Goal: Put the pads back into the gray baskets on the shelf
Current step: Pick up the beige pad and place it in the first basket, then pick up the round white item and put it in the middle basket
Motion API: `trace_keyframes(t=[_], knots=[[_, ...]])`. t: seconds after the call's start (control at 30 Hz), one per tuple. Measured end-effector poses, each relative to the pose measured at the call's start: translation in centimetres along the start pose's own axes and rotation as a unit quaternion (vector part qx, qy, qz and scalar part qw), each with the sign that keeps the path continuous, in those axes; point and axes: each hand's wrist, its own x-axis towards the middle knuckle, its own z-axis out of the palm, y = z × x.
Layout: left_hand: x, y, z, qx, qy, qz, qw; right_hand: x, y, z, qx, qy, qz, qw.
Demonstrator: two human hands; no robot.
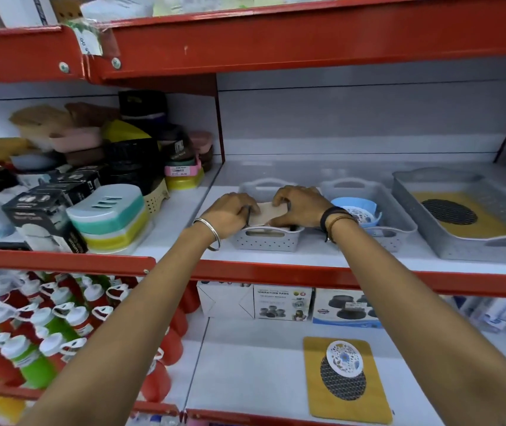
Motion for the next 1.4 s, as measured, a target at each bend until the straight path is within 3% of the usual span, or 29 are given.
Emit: trace_keyframes(t=[0.13, 0.27, 0.4, 0.53, 0.6, 0.67, 0.77, 0.87, 1.07, 1.23, 1.4], knots=[[0.3, -0.1, 0.2, 0.028, -0.01, 0.007, 1.0, 0.1, 0.3, -0.2, 0.001, -0.024, 0.006, 1.0], [0.5, 0.1, 0.1, 0.052, -0.01, 0.008, 0.999, 0.1, 0.6, -0.3, -0.015, 0.008, -0.015, 1.0], [-0.6, 0.8, 0.1, 0.049, 0.121, 0.052, 0.99, -1.7, 0.8, -0.8, 0.065, 0.17, -0.055, 0.982], [-4.2, 5.0, 1.5, -0.041, 0.272, 0.145, 0.95, -7.8, 0.0, -1.1, 0.155, 0.394, -0.122, 0.898], [-7.0, 7.3, 3.9, -0.076, 0.29, 0.195, 0.934, -11.5, 0.3, -0.3, 0.154, 0.449, -0.133, 0.87], [-9.5, 8.6, 7.4, -0.081, 0.275, 0.24, 0.927, -14.7, 1.3, 1.3, 0.148, 0.459, -0.138, 0.865], [-12.2, 9.2, 13.1, -0.112, 0.23, 0.25, 0.934, -18.3, 3.8, 3.9, 0.157, 0.434, -0.117, 0.879], [-14.0, 9.3, 18.7, -0.144, 0.171, 0.165, 0.961, -21.4, 6.7, 7.2, 0.195, 0.374, -0.051, 0.905], [-15.5, 9.1, 27.0, -0.125, 0.017, 0.043, 0.991, -24.5, 13.2, 16.1, 0.193, 0.165, 0.101, 0.962], [-15.8, 8.1, 32.7, -0.058, -0.087, -0.038, 0.994, -23.2, 16.5, 22.0, 0.112, -0.012, 0.236, 0.965], [-15.2, 7.9, 36.5, -0.004, -0.156, -0.136, 0.978, -21.6, 17.7, 26.4, 0.09, -0.076, 0.222, 0.968]])
